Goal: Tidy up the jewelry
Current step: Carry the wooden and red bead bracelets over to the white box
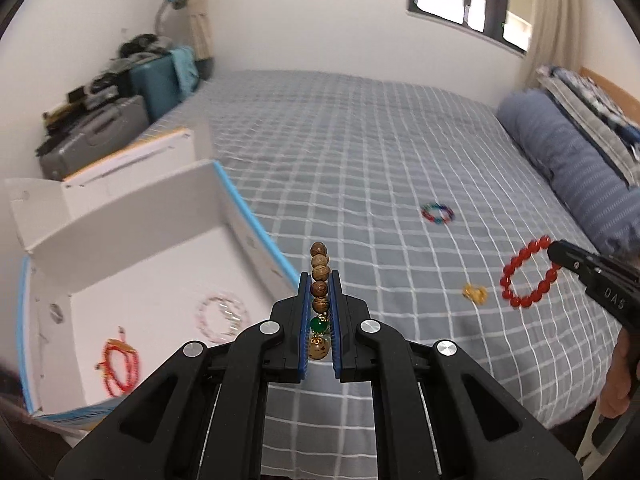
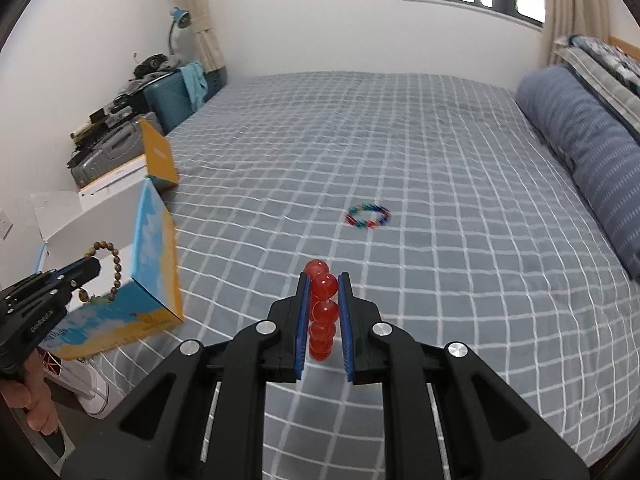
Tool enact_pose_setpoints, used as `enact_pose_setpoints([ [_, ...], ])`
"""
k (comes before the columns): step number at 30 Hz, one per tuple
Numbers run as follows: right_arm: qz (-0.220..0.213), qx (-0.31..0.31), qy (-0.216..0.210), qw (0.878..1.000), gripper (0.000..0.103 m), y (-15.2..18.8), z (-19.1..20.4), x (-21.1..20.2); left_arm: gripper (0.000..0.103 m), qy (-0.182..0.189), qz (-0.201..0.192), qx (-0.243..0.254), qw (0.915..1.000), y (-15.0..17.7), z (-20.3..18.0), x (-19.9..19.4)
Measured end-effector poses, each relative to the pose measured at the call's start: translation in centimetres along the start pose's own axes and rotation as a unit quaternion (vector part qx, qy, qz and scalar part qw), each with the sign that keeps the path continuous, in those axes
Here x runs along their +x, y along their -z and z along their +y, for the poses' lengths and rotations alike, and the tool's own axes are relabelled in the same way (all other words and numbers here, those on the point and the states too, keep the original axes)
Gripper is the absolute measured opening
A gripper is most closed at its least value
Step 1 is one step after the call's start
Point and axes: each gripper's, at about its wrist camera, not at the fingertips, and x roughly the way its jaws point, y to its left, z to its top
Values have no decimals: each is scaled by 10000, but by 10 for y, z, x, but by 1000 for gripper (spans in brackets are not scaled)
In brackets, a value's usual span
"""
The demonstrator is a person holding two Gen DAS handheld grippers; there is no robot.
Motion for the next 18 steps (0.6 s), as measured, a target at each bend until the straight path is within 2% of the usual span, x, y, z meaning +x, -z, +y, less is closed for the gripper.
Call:
enact_pose_setpoints([
  [8, -136, -363, -443, 9983, 13, -33, 64, 15, 8, -451, -193, -316, 9983, -9, 48, -23],
  [18, -244, -852, -1009, 9909, 13, -63, 151, 21, 8, -985, -103, -874, 9912, 4, 116, -30],
])
